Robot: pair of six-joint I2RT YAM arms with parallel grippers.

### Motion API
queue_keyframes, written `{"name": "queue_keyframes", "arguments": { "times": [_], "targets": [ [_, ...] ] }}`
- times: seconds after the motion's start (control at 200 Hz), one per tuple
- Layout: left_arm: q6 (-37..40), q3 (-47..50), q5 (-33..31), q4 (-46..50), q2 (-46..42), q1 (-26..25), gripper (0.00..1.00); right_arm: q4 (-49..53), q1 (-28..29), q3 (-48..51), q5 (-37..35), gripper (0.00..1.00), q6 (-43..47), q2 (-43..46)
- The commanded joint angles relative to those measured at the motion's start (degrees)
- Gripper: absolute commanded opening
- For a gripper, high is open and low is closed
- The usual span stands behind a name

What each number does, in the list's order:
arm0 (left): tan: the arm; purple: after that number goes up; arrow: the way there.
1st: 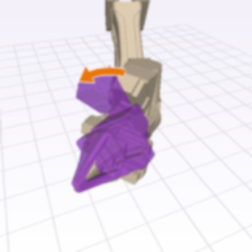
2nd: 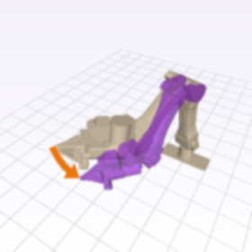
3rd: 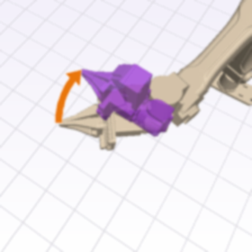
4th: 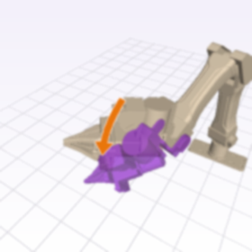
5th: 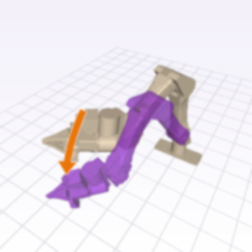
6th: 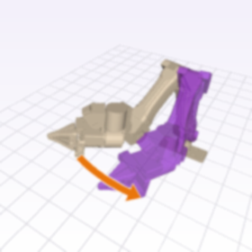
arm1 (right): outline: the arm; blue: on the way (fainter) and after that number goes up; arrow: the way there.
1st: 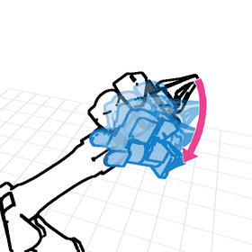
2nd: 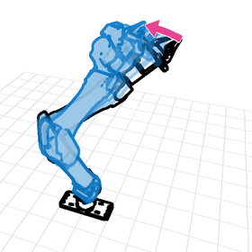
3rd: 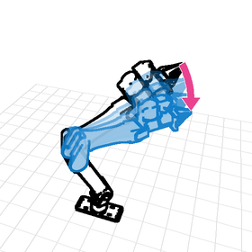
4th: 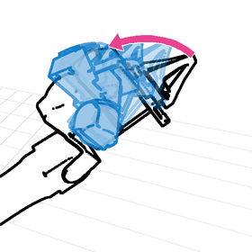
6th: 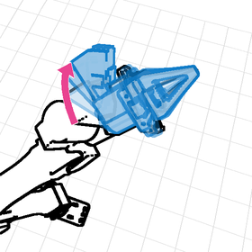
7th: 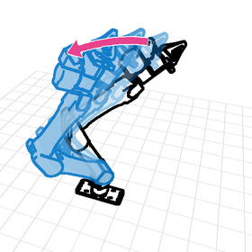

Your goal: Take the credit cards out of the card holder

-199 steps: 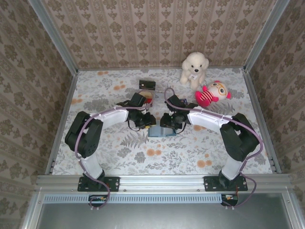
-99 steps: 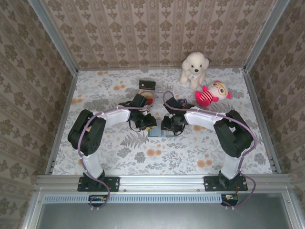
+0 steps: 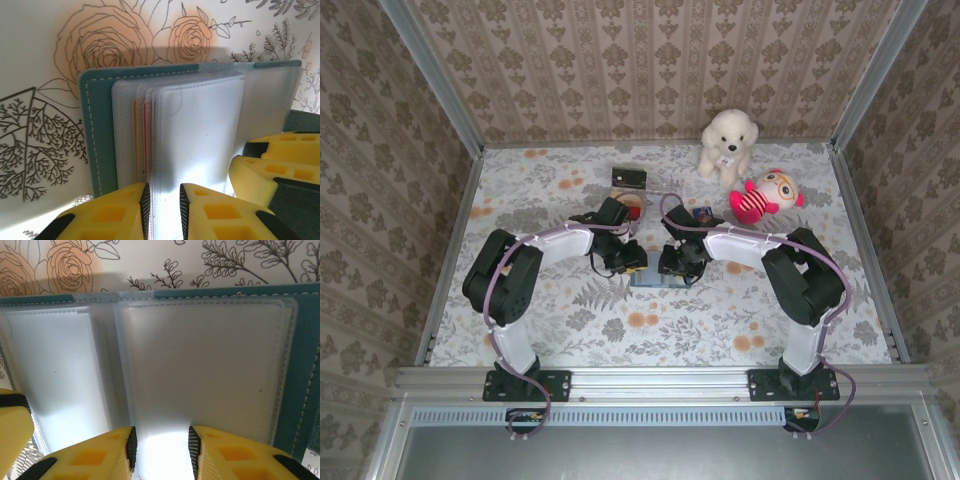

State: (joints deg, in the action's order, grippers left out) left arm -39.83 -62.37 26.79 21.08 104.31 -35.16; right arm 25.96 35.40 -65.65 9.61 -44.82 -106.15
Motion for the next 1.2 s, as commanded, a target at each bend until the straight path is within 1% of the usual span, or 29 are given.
{"name": "queue_keyframes", "arguments": {
  "times": [0.0,0.12,0.22,0.37,0.535,0.695,0.835,0.955,1.09,1.2],
  "targets": [
    [0.9,-1.5,2.8,-1.0,1.6,0.0,0.24,2.6,0.0,-0.7,-0.7,0.35,0.7,-2.3],
    [-0.2,-1.2,4.8,-3.2,1.2,0.1,0.23,2.6,-0.1,-0.5,-0.5,0.33,0.5,-2.5],
    [-0.4,-1.6,4.9,-3.6,1.0,0.1,0.23,2.4,-0.2,-0.3,-0.5,0.31,0.4,-2.5],
    [-0.3,-1.5,5.1,-3.8,0.9,0.1,0.20,1.0,-0.2,0.2,0.2,0.25,0.3,-2.0],
    [0.7,-1.5,5.5,-3.7,-0.2,0.4,0.18,0.6,-0.3,0.5,0.0,0.25,0.3,-1.4],
    [1.0,-1.5,7.8,-5.1,-0.8,0.5,0.19,-0.2,-0.6,0.9,0.9,0.24,0.0,-0.5],
    [0.1,-0.8,7.2,-6.3,-1.4,0.4,0.21,-2.7,-1.4,2.5,4.1,0.25,-1.0,4.6],
    [-1.0,-1.2,8.4,-8.2,-0.9,-0.2,0.25,-4.0,-2.1,4.0,5.1,0.26,-1.6,10.0],
    [-1.4,-3.3,8.9,-8.8,0.8,-1.6,0.28,-5.1,-3.7,6.9,4.1,0.29,-3.7,15.0],
    [-1.9,-5.5,8.9,-9.1,2.5,-2.6,0.31,-4.8,-4.9,9.5,0.7,0.32,-4.7,19.1]
  ]
}}
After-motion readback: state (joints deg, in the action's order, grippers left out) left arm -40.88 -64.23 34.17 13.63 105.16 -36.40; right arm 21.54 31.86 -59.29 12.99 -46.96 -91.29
